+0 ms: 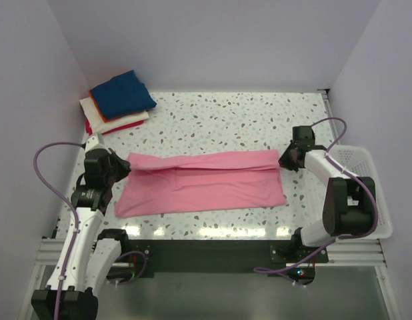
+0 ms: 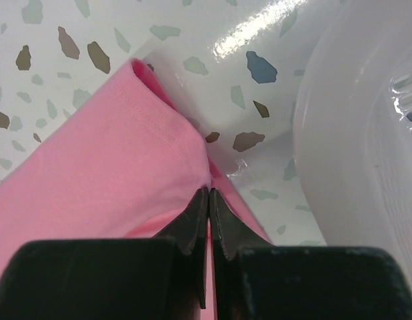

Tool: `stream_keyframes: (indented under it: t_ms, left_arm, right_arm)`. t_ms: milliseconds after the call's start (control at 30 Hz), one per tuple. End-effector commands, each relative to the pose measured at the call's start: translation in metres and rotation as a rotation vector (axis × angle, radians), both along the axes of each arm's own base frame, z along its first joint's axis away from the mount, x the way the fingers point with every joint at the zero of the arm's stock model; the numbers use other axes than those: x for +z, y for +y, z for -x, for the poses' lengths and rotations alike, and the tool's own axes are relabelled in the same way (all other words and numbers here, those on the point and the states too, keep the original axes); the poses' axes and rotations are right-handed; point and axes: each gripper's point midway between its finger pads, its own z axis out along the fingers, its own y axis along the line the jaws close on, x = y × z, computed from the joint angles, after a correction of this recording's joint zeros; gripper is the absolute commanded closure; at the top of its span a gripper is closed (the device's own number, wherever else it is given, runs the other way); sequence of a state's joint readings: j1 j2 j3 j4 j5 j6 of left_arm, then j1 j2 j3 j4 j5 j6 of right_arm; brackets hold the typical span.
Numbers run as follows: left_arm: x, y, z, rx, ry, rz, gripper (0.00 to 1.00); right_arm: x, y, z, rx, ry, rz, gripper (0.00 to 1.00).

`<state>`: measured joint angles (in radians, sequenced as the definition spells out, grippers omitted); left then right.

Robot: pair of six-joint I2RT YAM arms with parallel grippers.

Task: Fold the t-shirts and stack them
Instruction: Fold the tshirt

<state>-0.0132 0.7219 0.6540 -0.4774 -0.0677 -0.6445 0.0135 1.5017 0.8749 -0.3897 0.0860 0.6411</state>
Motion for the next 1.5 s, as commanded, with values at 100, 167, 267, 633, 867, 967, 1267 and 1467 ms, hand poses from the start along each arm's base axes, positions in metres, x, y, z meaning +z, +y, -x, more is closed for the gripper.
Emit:
stream_keyframes:
  t_ms: [100, 167, 267, 633, 867, 967, 1267, 1467]
  left_arm:
    - [-0.009, -0.001, 0.009, 0.026, 0.033, 0.039, 1.0]
    - [-0.014, -0.002, 0.012, 0.041, 0.049, 0.066, 1.0]
    - [-0.018, -0.003, 0.017, 0.059, 0.053, 0.097, 1.0]
    - [-0.035, -0.004, 0.03, 0.11, 0.089, 0.151, 1.0]
    - [-0.036, -0.002, 0.038, 0.148, 0.08, 0.177, 1.0]
    - [-0.039, -0.002, 0.04, 0.157, 0.083, 0.185, 1.0]
    - [-0.037, -0.003, 0.039, 0.153, 0.073, 0.194, 1.0]
    - [-0.033, -0.003, 0.038, 0.146, 0.069, 0.186, 1.0]
  right_arm:
    - [0.02, 0.002, -0.002, -0.018, -0.098, -0.027, 0.94]
    - [0.024, 0.002, 0.0, -0.018, -0.104, -0.027, 0.93]
    - [0.028, 0.002, 0.002, -0.018, -0.112, -0.026, 0.93]
    - [0.029, -0.001, 0.013, -0.014, -0.108, -0.009, 0.72]
    - [0.042, 0.008, 0.019, 0.02, -0.16, -0.043, 0.64]
    - [0.037, 0.009, 0.019, 0.024, -0.142, -0.044, 0.64]
    - [0.003, 0.023, 0.016, 0.025, -0.054, -0.099, 0.65]
    - [-0.015, 0.021, 0.017, 0.007, -0.008, -0.09, 0.64]
